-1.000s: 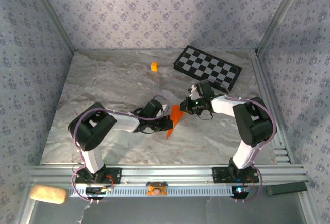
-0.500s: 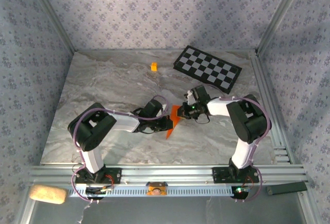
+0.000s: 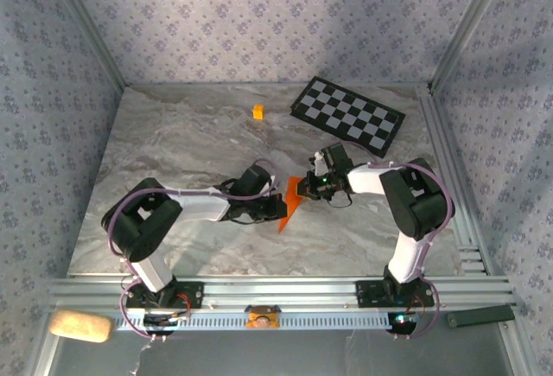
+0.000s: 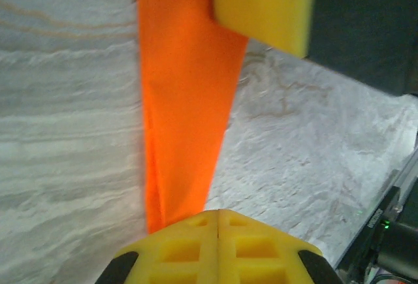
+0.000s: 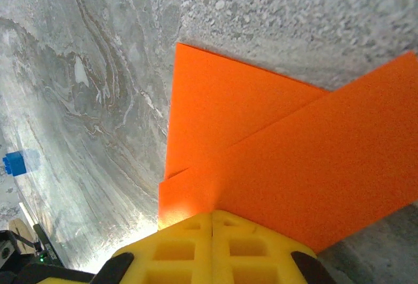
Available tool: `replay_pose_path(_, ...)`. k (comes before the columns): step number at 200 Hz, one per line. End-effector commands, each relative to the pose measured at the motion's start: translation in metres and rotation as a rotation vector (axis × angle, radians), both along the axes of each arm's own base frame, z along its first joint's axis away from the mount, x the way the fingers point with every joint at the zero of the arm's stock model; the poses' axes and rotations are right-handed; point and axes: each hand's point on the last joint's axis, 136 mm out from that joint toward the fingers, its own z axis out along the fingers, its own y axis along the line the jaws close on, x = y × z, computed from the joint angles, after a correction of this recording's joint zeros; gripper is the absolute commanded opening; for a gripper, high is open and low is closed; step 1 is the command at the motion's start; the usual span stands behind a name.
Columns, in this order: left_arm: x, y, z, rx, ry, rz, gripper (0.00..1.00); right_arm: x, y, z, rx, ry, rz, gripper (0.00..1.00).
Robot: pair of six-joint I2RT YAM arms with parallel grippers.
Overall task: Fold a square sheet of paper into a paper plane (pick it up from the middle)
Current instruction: Fold the wing for the fifth time at the center of the table.
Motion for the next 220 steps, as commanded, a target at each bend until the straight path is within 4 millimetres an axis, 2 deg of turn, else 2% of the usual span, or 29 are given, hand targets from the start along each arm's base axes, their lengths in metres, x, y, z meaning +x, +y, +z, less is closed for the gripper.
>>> replay_pose_path(1, 0.004, -0.016, 0.013, -0.044, 0.003, -0.019, 0.00, -0.009, -0.025, -0.034, -0.131, 0.074, -0.065, 0.02)
replay_pose_path(33, 0.016, -0.031, 0.012, -0.078, -0.001, -0.018, 0.02, -0.010, -0.025, -0.035, -0.135, 0.075, -0.067, 0.02)
replay_pose_path(63, 0.019, -0.032, -0.006, -0.036, 0.012, -0.013, 0.03, -0.012, -0.026, -0.038, -0.139, 0.080, -0.068, 0.02)
replay_pose_path(92, 0.004, -0.016, -0.030, 0.036, 0.068, -0.014, 0.03, -0.015, -0.026, -0.041, -0.147, 0.089, -0.068, 0.02)
replay_pose_path(115, -0.016, 0.008, -0.042, 0.092, 0.094, -0.008, 0.03, -0.017, -0.030, -0.044, -0.166, 0.095, -0.067, 0.02)
replay_pose_path(163, -0.050, 0.041, -0.049, 0.145, 0.121, -0.042, 0.03, -0.016, -0.031, -0.045, -0.176, 0.094, -0.067, 0.02)
replay_pose_path(220, -0.065, 0.060, -0.050, 0.182, 0.125, -0.053, 0.04, -0.015, -0.030, -0.042, -0.177, 0.088, -0.059, 0.02)
